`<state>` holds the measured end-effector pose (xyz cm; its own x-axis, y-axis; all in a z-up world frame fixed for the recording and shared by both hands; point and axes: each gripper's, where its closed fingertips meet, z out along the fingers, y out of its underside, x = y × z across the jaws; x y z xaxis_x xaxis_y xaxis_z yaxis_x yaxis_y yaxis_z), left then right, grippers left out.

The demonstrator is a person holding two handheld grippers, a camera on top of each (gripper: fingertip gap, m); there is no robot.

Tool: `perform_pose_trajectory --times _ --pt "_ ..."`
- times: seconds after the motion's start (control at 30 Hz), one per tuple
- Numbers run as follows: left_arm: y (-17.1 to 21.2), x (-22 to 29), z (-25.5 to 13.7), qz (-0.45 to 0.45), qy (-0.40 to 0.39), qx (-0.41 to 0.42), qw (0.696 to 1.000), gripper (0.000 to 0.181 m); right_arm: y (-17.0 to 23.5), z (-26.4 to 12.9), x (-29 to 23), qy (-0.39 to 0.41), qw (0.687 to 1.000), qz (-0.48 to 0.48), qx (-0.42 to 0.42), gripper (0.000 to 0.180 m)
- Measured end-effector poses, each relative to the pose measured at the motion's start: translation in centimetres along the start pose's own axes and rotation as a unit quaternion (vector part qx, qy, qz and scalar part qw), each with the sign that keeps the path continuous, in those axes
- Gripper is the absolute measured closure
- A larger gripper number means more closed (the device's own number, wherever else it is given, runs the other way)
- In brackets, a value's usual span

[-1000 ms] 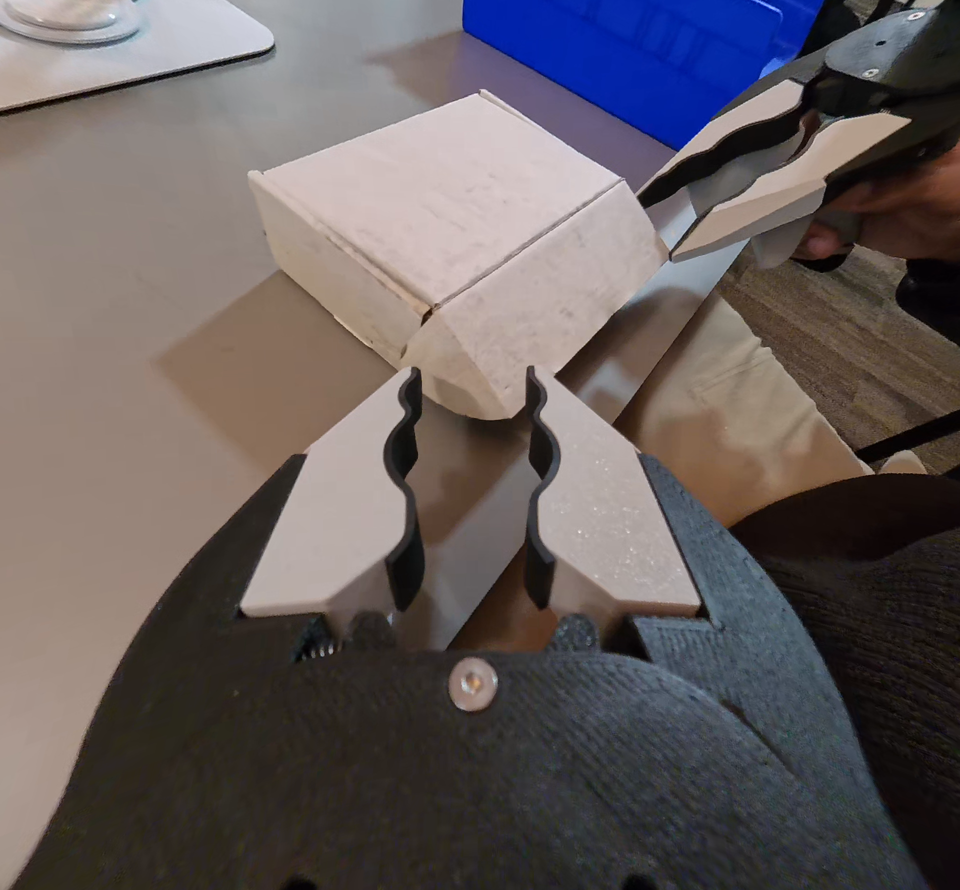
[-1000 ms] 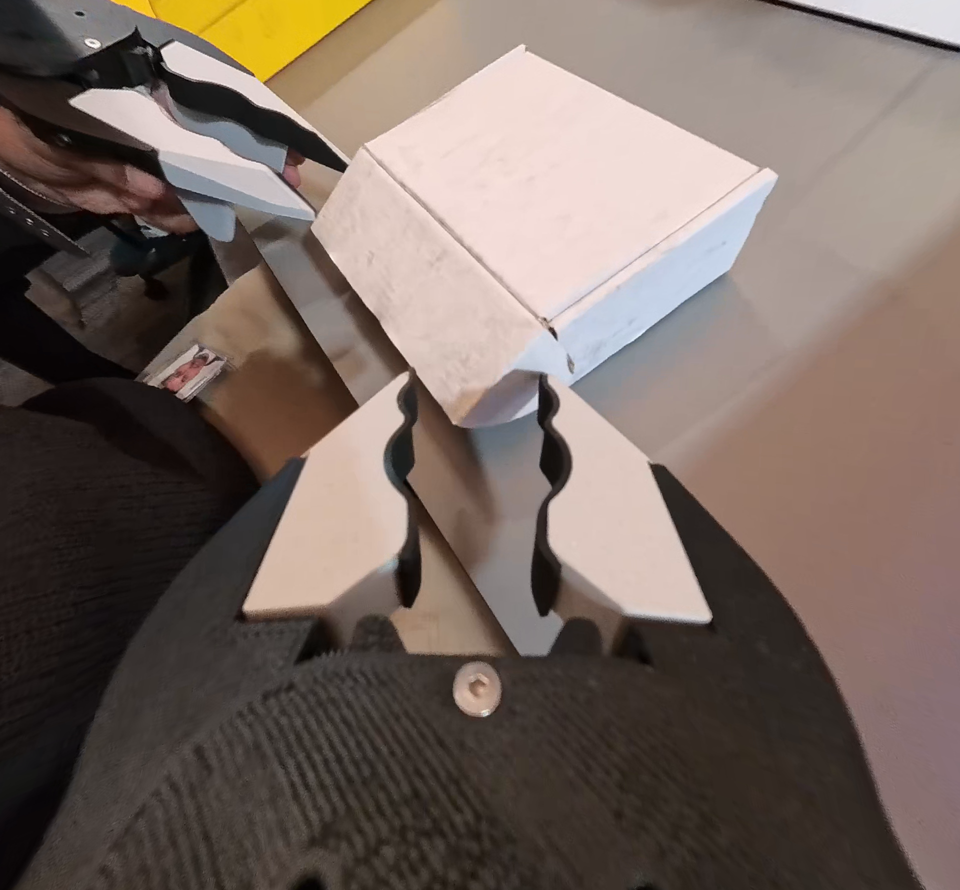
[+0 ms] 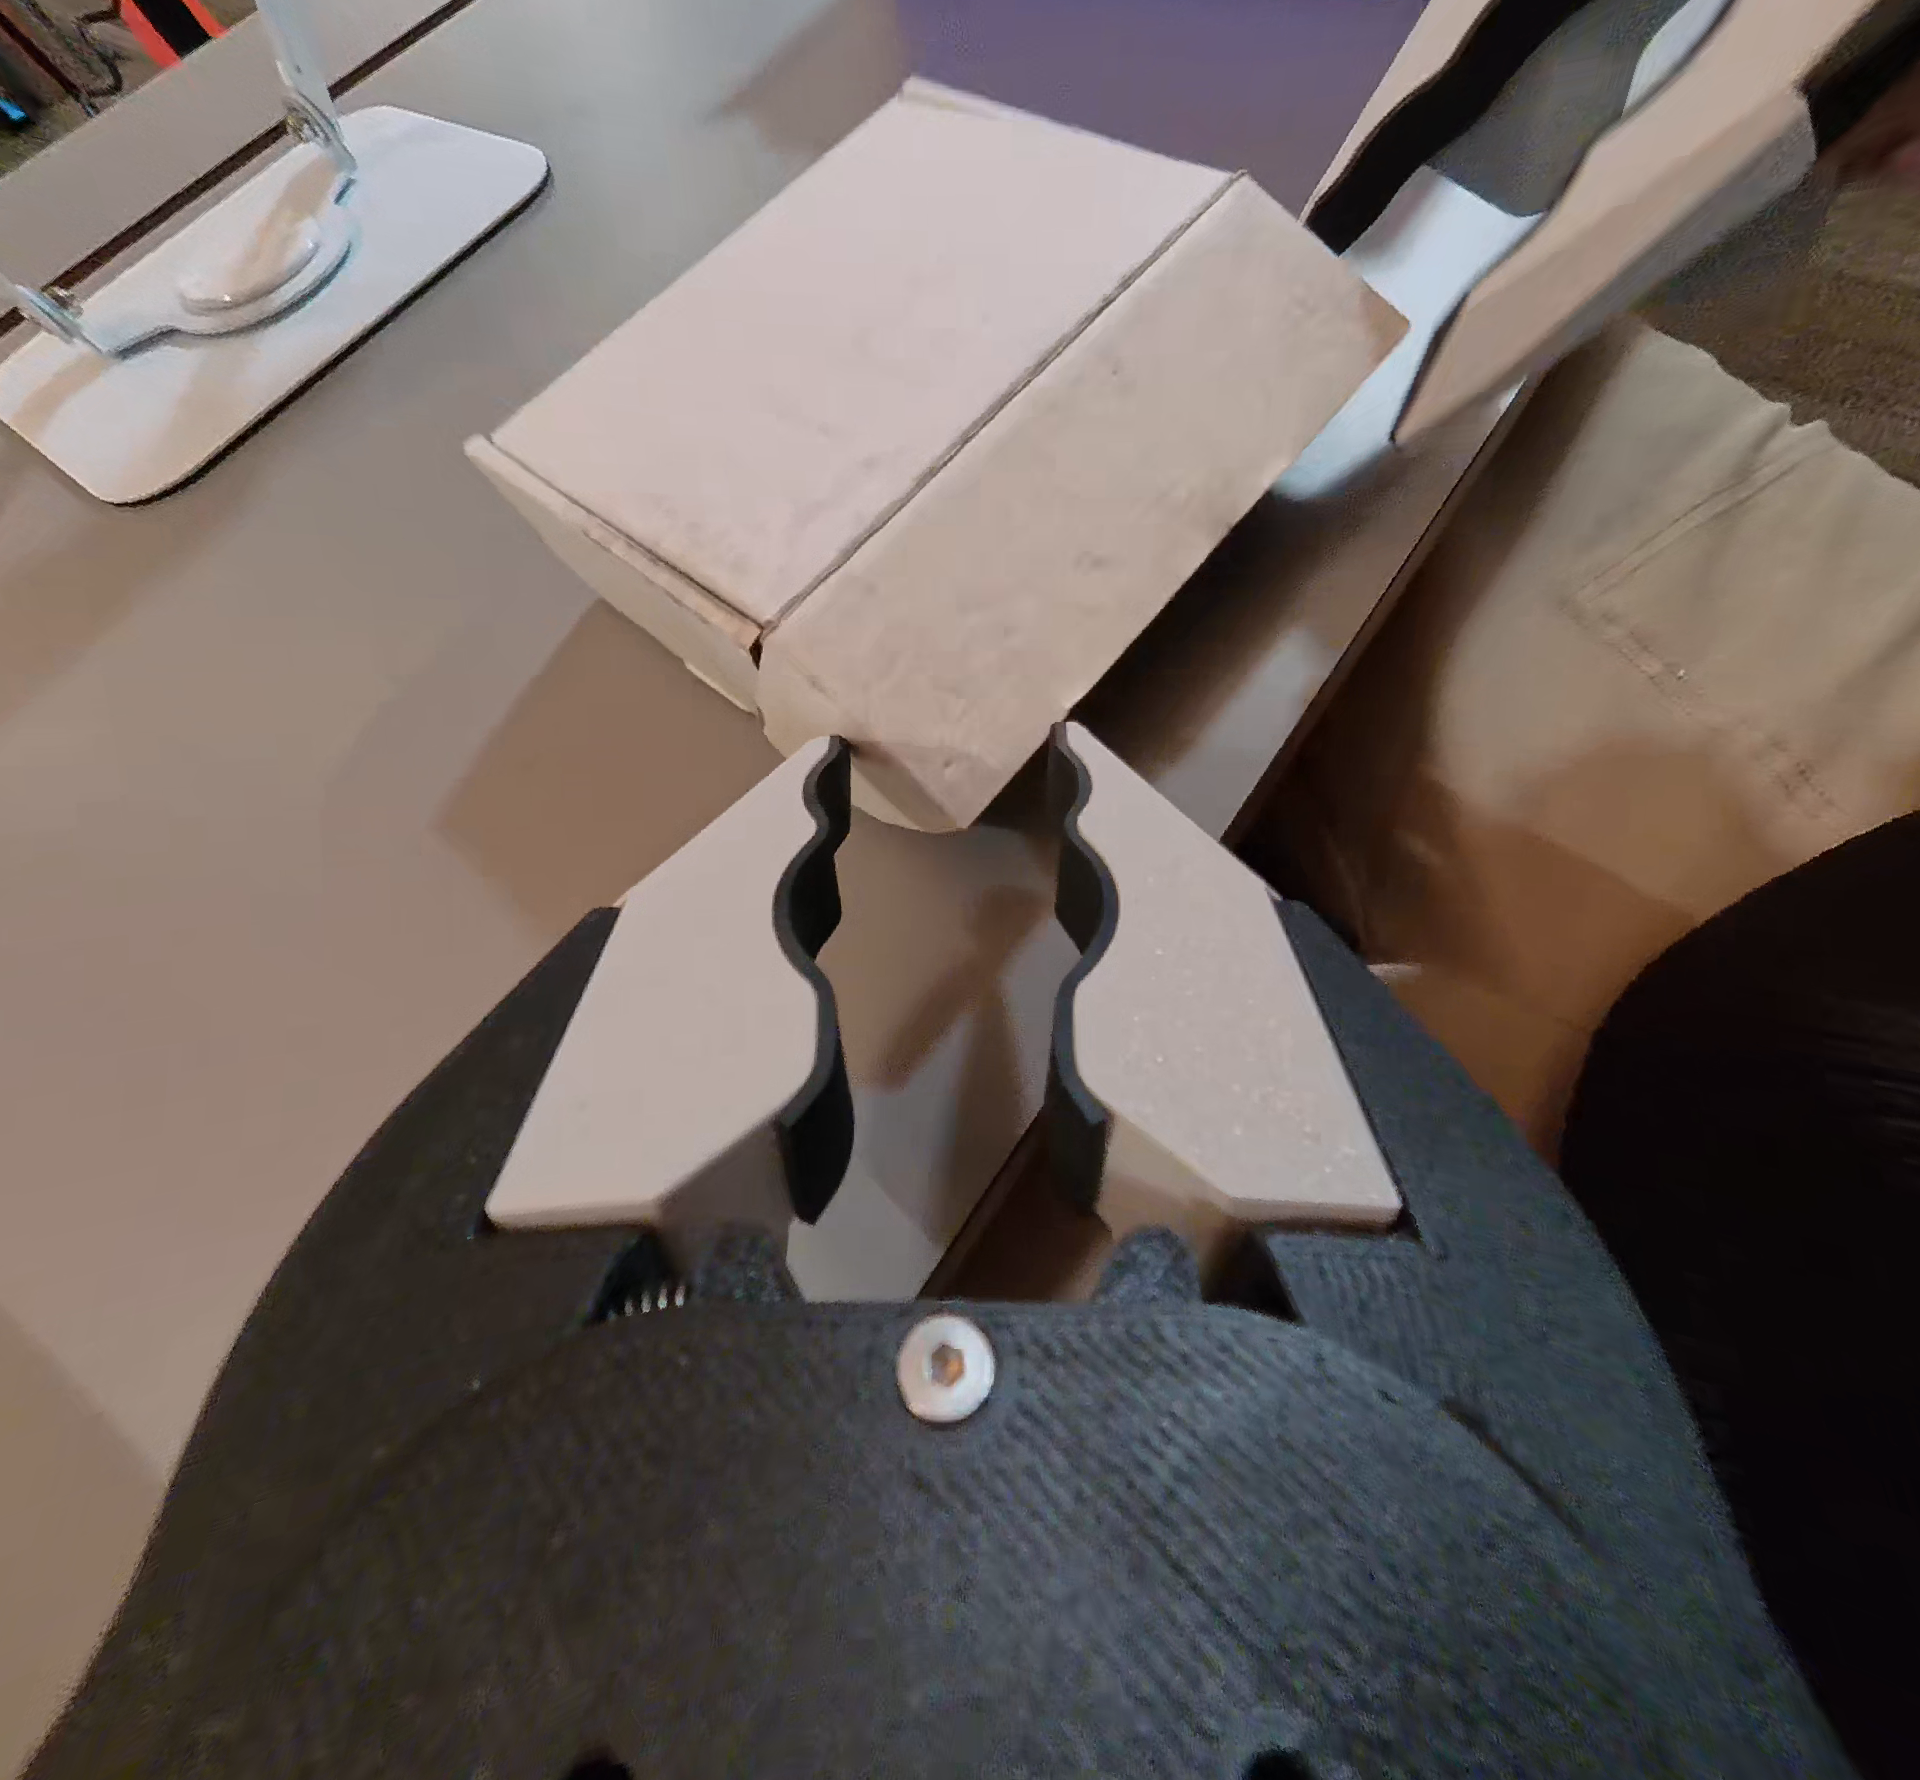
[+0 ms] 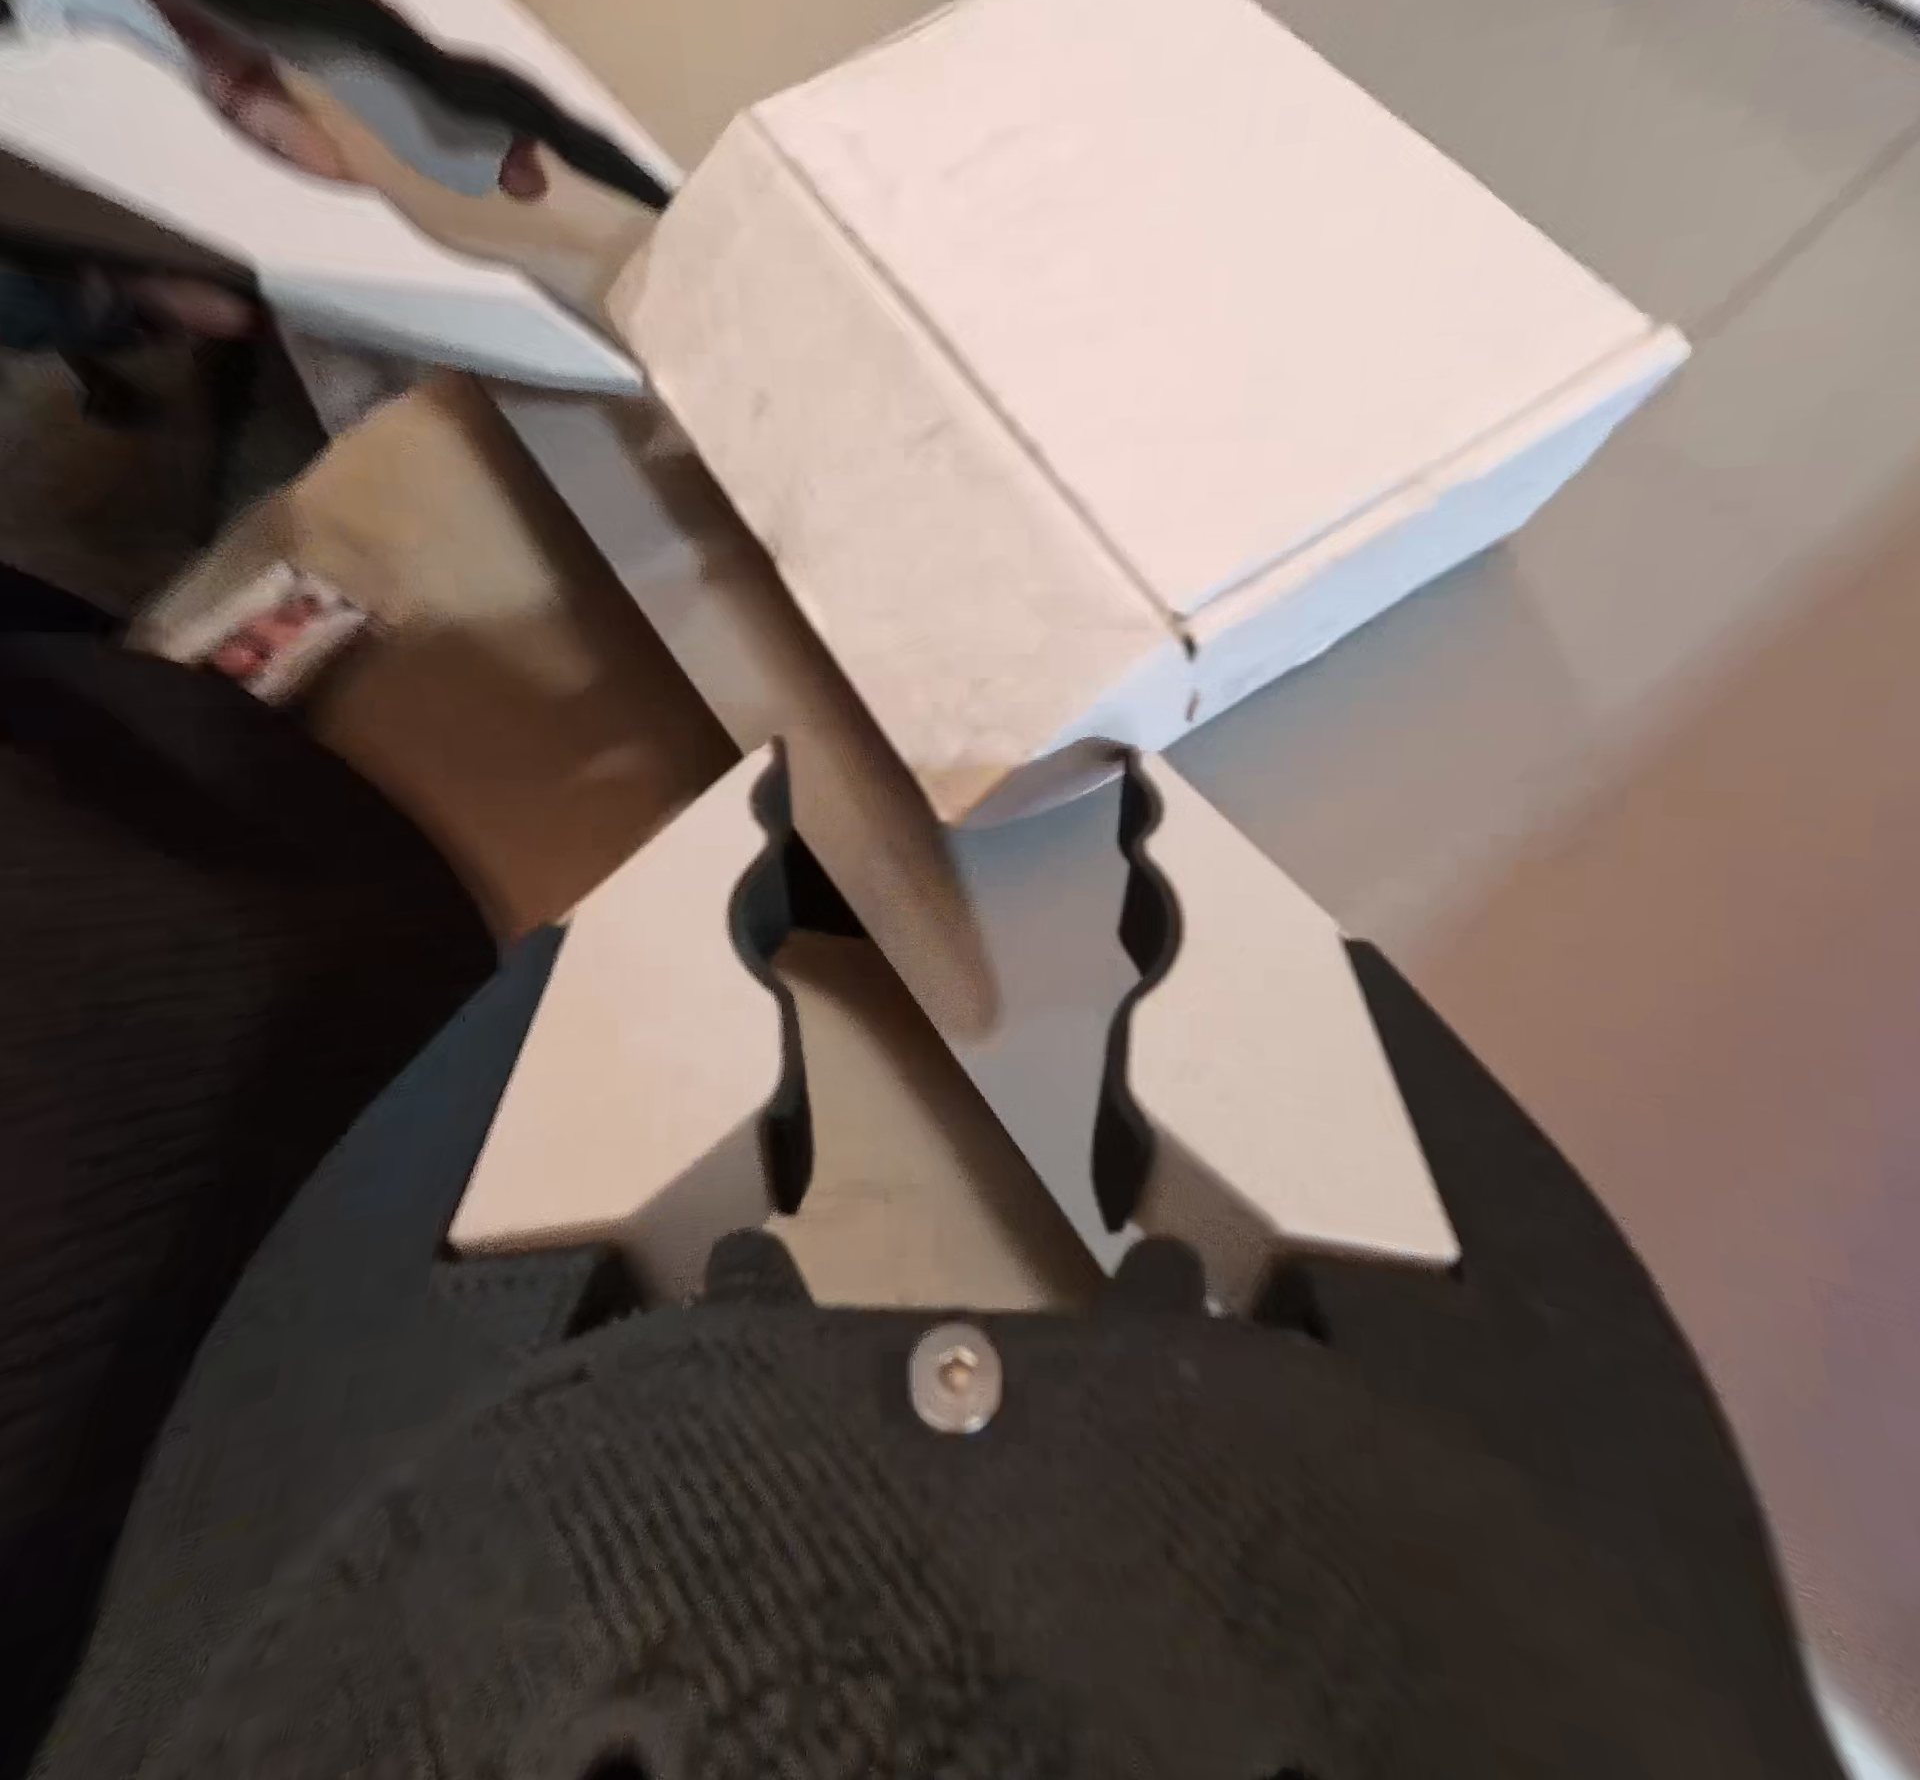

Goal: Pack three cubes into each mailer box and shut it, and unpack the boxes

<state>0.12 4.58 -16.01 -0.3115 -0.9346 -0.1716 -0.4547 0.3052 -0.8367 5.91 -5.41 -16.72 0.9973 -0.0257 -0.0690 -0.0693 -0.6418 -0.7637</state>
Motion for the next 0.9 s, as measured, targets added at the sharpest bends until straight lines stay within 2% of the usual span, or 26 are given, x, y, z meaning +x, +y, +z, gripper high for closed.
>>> perform_pose_trajectory --times 0.07,0.13,0.2,0.33,0.5,0.63,0.9 --pt "0.0 -0.2 -0.1 0.003 -0.003 0.001 1.0 0.144 0.5 0.4 -0.2 0.024 0.996 -0.08 -0.019 0.11" --pt "0.3 -0.4 0.0 0.021 -0.007 -0.004 1.0 0.143 1.0 0.6 0.4 0.067 0.986 -0.146 -0.036 0.113" --pt "0.8 -0.4 0.1 0.04 -0.009 -0.012 0.999 0.141 1.0 0.8 0.8 0.093 0.979 -0.174 -0.043 0.12" --pt "1.0 -0.6 0.4 0.071 -0.026 -0.017 0.997 0.142 0.5 0.6 1.6 0.114 0.979 -0.166 -0.031 0.141" --pt "0.0 -0.7 -0.1 0.065 -0.029 0.006 0.997 0.159 -0.7 -0.5 1.5 0.081 0.992 -0.093 0.015 0.16" --pt "-0.4 -0.6 -0.3 0.043 -0.015 0.019 0.999 0.162 -1.0 -0.7 1.6 0.07 0.995 -0.065 0.027 0.159" --pt "0.8 0.0 0.5 0.03 0.005 -0.004 1.0 0.162 0.1 0.3 1.9 0.1 0.989 -0.109 -0.009 0.145"
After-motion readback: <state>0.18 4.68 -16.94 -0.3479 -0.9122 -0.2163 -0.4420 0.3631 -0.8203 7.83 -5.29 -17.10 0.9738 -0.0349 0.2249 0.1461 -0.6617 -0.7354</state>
